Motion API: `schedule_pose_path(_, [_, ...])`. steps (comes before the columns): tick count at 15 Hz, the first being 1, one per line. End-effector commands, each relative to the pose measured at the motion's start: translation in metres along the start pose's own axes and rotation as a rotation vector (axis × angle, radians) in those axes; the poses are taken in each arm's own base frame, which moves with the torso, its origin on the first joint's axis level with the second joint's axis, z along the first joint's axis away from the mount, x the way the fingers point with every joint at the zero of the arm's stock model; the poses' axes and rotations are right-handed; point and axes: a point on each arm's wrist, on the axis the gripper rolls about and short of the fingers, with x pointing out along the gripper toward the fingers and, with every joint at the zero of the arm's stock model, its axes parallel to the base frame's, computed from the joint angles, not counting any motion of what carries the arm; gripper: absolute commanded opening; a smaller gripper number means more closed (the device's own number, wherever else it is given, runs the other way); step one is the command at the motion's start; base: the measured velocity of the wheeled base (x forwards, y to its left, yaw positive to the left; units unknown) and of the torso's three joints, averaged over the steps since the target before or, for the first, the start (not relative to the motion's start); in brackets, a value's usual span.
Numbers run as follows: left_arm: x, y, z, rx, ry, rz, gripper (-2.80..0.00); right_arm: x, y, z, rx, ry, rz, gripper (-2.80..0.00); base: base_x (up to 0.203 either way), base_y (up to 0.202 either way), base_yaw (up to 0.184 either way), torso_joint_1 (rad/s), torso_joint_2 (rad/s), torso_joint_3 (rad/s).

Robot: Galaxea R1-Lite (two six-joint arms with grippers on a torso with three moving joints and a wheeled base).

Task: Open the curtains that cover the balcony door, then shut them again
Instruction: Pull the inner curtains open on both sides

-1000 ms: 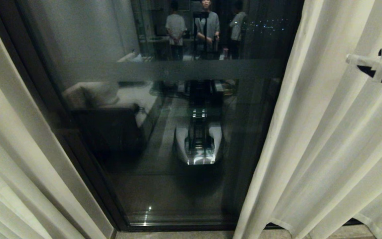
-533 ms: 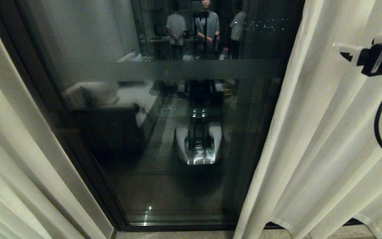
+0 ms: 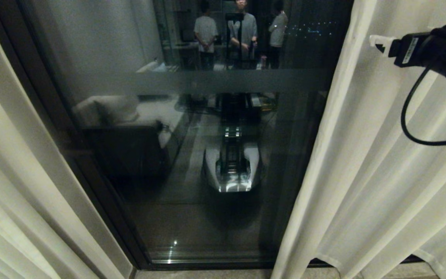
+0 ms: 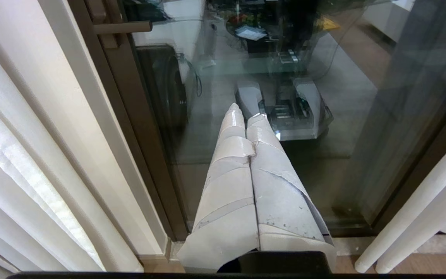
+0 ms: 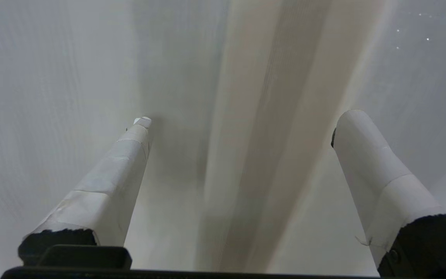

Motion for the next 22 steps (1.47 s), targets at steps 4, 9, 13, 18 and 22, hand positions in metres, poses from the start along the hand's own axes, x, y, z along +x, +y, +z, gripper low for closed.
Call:
schedule_pose_path(4, [0.000,0.000,0.000,0.000,-0.001,0.000,-2.80,0.031,0.002,-0.019,0.004,-0.013,-0.002,0.00,0.000,0.000,0.000,0.000,0.00,0.000])
schedule_pose_path(9, [0.000,0.000,0.000,0.000,-0.001,0.000,-2.80,0.039,0.002,-0.025,0.003,-0.033,-0.003,-2.01,0.000,0.000,0.000,0.000,0.00,0.000])
schedule_pose_path(13, [0.000,0.000,0.000,0.000,-0.001,0.000,-2.80,0.038,0.003,-0.024,0.004,-0.036,0.000,-2.80,0.000,0.000,0.000,0.000,0.00,0.000])
schedule_pose_path(18, [0.000,0.000,0.000,0.000,-0.001,0.000,-2.80,0.031,0.002,-0.013,0.005,-0.061,-0.001,-2.80,0.000,0.000,0.000,0.000,0.00,0.000])
schedule_pose_path(22, [0.000,0.000,0.000,0.000,-0.001,0.000,-2.80,0.017,0.000,0.003,0.004,-0.091,-0.007,-2.80,0.000,0.000,0.000,0.000,0.00,0.000])
